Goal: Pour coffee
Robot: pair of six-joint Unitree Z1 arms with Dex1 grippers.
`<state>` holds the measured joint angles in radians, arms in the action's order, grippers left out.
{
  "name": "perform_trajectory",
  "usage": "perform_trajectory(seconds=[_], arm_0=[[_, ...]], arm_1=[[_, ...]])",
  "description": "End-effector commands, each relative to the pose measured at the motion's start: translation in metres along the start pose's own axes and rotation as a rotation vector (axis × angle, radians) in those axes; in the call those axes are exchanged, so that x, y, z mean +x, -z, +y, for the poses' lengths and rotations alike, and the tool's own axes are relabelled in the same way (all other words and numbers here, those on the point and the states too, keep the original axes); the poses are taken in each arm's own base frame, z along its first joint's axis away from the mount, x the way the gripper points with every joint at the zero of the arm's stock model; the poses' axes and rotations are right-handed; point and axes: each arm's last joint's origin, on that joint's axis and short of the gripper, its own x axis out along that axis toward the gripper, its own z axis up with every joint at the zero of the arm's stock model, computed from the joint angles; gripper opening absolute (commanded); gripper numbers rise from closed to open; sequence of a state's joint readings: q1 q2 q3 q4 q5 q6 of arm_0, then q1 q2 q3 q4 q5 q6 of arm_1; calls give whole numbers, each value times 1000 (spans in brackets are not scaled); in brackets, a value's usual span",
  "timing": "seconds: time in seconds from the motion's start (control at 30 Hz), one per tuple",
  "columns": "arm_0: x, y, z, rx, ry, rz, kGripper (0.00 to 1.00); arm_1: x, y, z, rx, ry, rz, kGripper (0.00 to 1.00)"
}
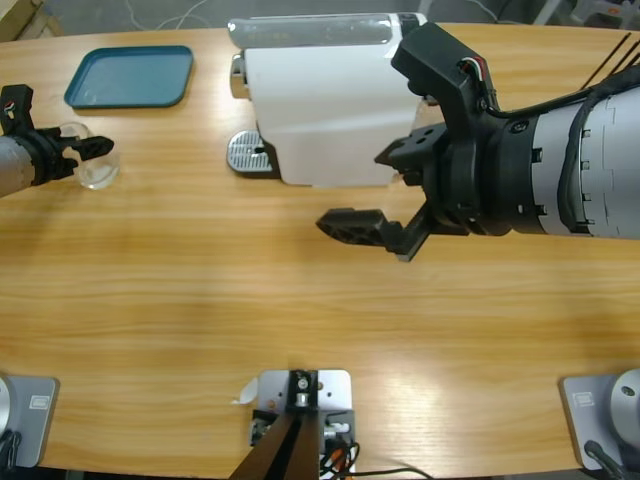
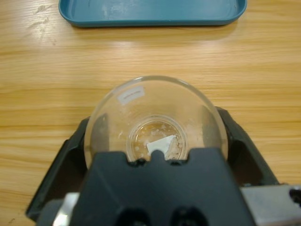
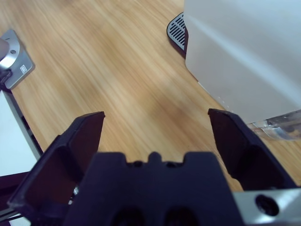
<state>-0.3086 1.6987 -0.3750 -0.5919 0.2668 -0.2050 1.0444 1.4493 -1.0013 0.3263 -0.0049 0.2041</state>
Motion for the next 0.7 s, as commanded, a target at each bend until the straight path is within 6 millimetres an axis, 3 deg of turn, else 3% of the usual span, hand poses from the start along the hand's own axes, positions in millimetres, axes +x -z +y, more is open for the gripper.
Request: perform_trajectory(seconds=[0.03, 0.17, 0.33, 0.5, 0.7], arm_0=[[-15, -3, -8, 81, 138, -30, 423], [-30, -19, -19, 217, 354, -58, 425], [-38, -38, -35, 421, 566, -59, 425], [-24, -58, -50, 619, 699, -54, 421], [-5, -73, -72, 753, 799, -58, 430]], arm_1=[[7, 8, 0, 8, 22, 27, 1000], [-6, 7, 0, -13, 20, 22, 1000], [-43, 12, -1, -69, 5, 9, 1000], [-59, 26, -4, -80, 11, 24, 1000], [-65, 35, -7, -77, 17, 31, 1000]])
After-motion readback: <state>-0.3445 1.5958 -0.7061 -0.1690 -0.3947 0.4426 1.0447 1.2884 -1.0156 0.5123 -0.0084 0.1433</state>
